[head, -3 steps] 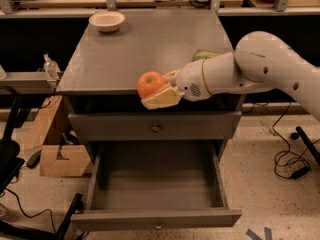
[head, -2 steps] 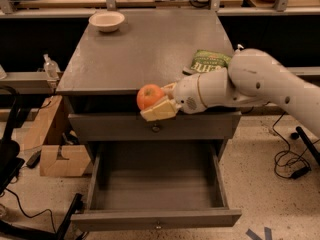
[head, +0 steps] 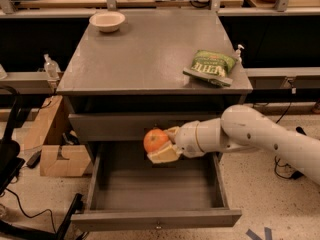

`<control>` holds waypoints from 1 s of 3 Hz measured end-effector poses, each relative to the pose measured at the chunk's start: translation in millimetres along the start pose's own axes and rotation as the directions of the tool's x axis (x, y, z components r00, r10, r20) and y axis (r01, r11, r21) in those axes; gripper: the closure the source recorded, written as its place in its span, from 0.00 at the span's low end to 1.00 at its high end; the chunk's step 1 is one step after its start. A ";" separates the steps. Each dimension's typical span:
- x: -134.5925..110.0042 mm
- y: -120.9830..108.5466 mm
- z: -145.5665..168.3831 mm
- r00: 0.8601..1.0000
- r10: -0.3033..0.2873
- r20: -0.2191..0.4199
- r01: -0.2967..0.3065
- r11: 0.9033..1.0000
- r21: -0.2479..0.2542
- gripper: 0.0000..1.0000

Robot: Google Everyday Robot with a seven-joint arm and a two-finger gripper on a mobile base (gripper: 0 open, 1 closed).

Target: Place orange into middle drawer

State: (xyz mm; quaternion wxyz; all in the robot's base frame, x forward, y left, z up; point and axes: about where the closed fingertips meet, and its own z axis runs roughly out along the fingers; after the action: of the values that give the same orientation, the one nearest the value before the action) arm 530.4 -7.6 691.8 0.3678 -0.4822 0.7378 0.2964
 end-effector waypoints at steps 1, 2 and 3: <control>74.2 -11.4 27.9 0.997 0.019 -0.079 -0.020 1.000 -0.010 1.00; 74.2 -11.3 28.0 0.997 0.019 -0.079 -0.020 1.000 -0.010 1.00; 84.4 -7.4 58.2 0.995 0.044 -0.088 -0.048 0.998 -0.044 1.00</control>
Offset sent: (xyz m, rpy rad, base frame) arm -0.0017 -0.0140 -0.0630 -0.0553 0.0369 0.0061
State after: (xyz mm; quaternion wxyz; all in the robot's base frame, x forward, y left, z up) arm 529.9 -5.8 589.1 0.3175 -0.4859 0.7569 0.3005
